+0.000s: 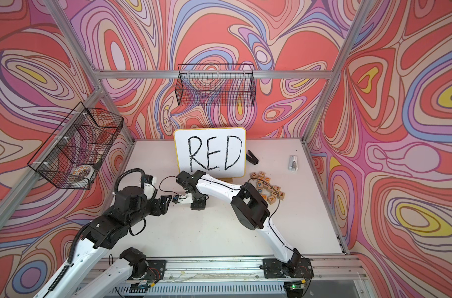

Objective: Assemble the uppercase word "red" with letter blocks
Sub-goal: Place the letter block at the center of the board.

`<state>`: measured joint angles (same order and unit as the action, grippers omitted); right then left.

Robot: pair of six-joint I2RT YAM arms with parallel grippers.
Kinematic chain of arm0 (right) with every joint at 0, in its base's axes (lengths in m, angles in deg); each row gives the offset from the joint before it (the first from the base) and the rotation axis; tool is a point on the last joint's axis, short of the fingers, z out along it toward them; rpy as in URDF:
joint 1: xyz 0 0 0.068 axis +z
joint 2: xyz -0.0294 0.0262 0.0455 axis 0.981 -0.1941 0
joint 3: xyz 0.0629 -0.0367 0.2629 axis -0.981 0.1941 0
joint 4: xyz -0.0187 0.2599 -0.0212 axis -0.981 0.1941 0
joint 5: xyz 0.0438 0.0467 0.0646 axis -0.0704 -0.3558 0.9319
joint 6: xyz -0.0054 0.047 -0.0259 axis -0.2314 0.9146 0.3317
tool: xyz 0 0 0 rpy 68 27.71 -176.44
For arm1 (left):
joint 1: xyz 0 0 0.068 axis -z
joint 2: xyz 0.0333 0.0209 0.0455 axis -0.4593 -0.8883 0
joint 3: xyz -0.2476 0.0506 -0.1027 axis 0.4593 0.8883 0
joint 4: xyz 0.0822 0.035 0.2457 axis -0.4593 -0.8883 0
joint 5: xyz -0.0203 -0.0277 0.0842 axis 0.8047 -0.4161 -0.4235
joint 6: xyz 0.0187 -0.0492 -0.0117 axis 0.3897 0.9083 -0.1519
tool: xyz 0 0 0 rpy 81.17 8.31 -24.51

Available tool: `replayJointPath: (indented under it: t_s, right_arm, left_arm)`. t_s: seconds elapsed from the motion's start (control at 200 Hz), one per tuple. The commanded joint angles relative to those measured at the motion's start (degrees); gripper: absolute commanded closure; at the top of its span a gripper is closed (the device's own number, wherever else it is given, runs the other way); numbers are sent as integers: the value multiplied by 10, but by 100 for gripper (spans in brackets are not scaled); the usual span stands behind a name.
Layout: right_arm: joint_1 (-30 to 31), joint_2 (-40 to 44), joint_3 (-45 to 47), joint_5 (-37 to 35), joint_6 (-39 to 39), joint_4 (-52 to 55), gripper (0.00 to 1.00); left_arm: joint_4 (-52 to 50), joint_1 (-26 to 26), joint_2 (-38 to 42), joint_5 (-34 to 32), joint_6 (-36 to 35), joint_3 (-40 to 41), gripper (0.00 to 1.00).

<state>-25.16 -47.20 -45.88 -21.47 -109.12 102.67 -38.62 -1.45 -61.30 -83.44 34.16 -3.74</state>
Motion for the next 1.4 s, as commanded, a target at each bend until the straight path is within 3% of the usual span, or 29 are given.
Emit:
replayJointPath:
  t_s: [0.0, 0.811, 1.392]
  right_arm:
    - [-3, -14, -15, -5, -8, -4, 66]
    - [-7, -8, -1, -21, -1, -52, 60]
    - [-7, -21, -27, -18, 24, -46, 63]
  left_arm:
    - [-6, 1, -1, -9, 0, 3, 21]
    - [-8, 1, 0, -11, 0, 3, 21]
    - [-8, 1, 5, -10, 1, 3, 21]
